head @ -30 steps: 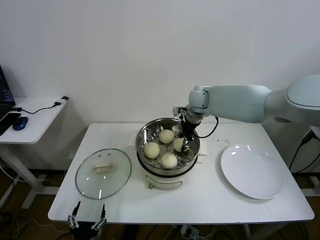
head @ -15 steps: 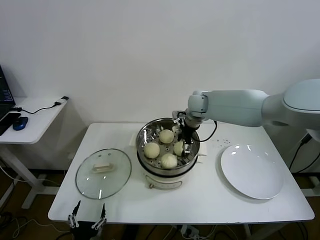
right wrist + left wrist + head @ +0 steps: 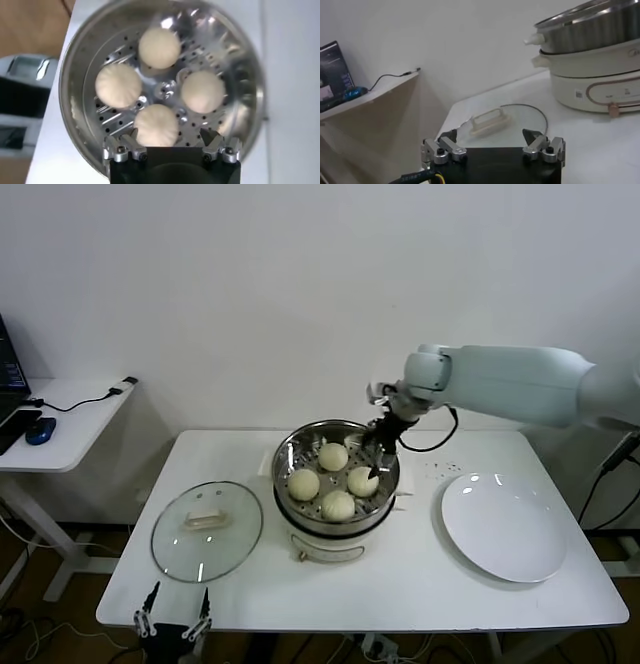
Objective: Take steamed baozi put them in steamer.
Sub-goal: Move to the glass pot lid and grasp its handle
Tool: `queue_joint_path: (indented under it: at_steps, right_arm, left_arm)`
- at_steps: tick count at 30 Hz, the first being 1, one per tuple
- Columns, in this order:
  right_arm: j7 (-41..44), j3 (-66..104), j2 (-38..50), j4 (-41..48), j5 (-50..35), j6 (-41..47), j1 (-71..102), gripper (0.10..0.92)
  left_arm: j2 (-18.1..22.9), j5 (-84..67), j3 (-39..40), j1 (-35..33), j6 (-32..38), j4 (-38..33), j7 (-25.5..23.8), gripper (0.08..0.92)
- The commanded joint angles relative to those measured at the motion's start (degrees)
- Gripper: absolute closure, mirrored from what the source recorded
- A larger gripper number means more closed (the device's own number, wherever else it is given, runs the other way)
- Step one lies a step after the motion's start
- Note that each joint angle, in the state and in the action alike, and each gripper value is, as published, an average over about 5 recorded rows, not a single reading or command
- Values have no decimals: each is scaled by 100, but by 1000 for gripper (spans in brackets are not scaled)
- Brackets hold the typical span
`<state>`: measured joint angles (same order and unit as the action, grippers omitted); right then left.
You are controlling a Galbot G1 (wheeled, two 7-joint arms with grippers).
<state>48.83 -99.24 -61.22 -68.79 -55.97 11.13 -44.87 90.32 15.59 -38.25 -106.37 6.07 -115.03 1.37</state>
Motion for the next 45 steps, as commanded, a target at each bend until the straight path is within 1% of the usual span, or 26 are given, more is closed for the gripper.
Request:
queue_joint_path:
  at_steps: [1,5,9,12,15,19,23,29,35,40,45]
  right_arm:
    - [-1326,986,2007,-861,-385,-1511,254,203]
    - [-2052,2079,2770,-1093,-209,-1900,1333,203]
    - [-2627,3992,3334,-1474,93,-1916,3081,203]
    - [-3149,5760,3557,-1841,418,-1704,4785,203]
    - [-3589,7564,3516,-2157,598,-1484,6486,203]
    - [-3745,9694,3177,-2382,787,-1473,8303,203]
    - [-3730,11319,2652,-2545,1072,-1546,9720,203]
    - [-3653,13023,1591,-2886,1565,-1549,11274,203]
    - [-3469,13700,726,-3026,2035,-1627,12258,203]
    - [-3357,13978,281,-3010,2194,-1802,12679,203]
    - [-3227,14231,-65,-2939,2210,-1944,12919,203]
  left_arm:
    - [30,161,-43,-32,28,-117,29,177]
    - [71,231,-69,2,27,-185,31,177]
    - [98,198,-76,-12,9,-331,18,177]
    - [112,125,-100,-41,-6,-445,12,177]
    - [124,76,-148,-62,-4,-548,4,177]
    - [140,60,-192,-47,-53,-657,-7,177]
    - [161,226,-210,5,-119,-708,-16,177]
    - [154,1256,-353,70,-141,-751,-193,177]
    - [80,3315,-598,227,-152,-778,-264,177]
    - [-60,5140,-677,399,-272,-689,-47,177]
    - [-210,6092,-569,658,-519,-331,90,177]
